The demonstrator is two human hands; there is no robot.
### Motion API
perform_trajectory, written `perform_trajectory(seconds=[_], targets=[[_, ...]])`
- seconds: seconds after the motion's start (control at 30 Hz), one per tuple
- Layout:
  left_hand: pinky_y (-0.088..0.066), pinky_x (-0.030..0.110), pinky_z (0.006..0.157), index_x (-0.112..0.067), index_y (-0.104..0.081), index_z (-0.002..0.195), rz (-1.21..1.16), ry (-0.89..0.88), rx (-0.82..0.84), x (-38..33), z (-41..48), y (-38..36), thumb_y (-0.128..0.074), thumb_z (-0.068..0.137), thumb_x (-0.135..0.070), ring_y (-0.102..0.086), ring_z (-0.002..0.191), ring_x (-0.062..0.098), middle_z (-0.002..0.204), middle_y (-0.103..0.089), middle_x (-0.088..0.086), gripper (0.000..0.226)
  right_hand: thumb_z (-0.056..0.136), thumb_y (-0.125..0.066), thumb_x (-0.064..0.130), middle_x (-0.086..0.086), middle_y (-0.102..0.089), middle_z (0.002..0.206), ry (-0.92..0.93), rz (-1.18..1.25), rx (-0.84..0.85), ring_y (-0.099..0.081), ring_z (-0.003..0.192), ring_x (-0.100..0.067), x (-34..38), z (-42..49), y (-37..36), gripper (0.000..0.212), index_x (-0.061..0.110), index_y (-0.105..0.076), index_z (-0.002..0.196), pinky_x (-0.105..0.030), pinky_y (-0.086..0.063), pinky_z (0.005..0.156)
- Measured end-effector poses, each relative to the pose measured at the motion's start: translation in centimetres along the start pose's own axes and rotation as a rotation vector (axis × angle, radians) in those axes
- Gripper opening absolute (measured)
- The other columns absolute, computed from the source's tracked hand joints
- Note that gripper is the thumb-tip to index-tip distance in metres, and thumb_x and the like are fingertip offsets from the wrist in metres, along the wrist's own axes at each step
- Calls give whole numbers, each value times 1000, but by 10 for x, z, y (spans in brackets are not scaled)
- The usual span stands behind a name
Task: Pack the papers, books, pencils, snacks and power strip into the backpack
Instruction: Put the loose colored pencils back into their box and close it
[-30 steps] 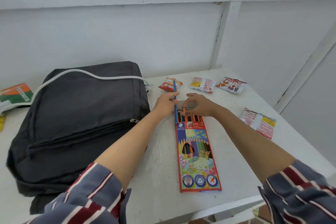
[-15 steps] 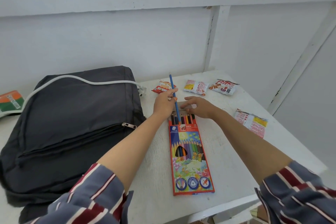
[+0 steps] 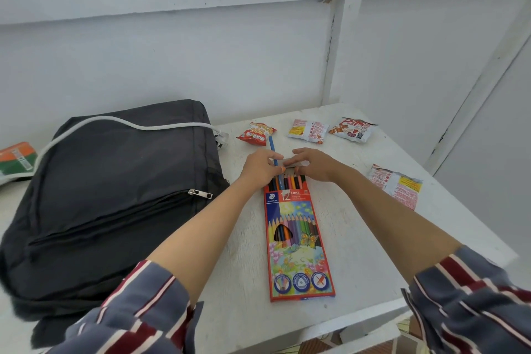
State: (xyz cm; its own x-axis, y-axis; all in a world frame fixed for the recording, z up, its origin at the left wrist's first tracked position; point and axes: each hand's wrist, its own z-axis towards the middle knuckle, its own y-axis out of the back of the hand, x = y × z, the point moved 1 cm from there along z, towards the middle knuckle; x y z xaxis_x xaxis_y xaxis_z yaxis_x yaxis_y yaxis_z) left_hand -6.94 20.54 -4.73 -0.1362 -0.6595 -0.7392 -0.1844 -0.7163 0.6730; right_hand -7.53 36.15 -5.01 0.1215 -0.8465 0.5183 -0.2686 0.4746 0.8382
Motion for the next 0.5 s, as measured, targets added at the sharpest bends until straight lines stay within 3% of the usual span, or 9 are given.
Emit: perform_trajectory(seconds=[0.17, 0.27, 0.33, 0.4, 0.5], targets=[[-41, 24, 75, -14, -62, 119, 13, 8, 107, 4, -1, 2, -60, 90, -23, -54, 101, 19, 112, -60, 9, 30, 93, -49, 10, -7, -34, 149, -11, -6, 0, -31, 135, -25, 3, -2, 1, 40, 26, -56, 128, -43, -28, 109], [-38, 18, 59, -16, -55, 123, -61, 41, -8, 5, 3, 4, -54, 93, -23, -51, 82, 14, 94, -54, 4, 31, 93, -48, 9, -8, -35, 147, -16, -5, -6, -32, 134, -24, 5, -5, 1, 40, 25, -55, 129, -40, -30, 106], [-40, 21, 61, -15, -48, 129, -59, 81, -43, 6, 5, 3, -55, 93, -20, -52, 79, 16, 90, -54, 5, 37, 93, -47, 9, -8, -38, 145, -20, -7, -3, -35, 131, -24, 6, -7, 1, 39, 23, -55, 129, -38, -32, 103], [-43, 25, 69, -14, -47, 131, -24, 108, -29, 6, 8, 0, -57, 92, -18, -55, 85, 19, 97, -58, 8, 41, 94, -47, 9, -9, -41, 142, -23, -14, 4, -38, 128, -25, 8, -8, 0, 39, 21, -55, 129, -37, -35, 101], [-43, 25, 78, -12, -55, 127, 37, 84, -22, 1, 11, -2, -64, 87, -14, -57, 106, 23, 124, -57, 9, 41, 94, -47, 10, -11, -43, 140, -21, -32, 9, -40, 127, -26, 7, -8, 0, 39, 22, -54, 130, -38, -35, 100]])
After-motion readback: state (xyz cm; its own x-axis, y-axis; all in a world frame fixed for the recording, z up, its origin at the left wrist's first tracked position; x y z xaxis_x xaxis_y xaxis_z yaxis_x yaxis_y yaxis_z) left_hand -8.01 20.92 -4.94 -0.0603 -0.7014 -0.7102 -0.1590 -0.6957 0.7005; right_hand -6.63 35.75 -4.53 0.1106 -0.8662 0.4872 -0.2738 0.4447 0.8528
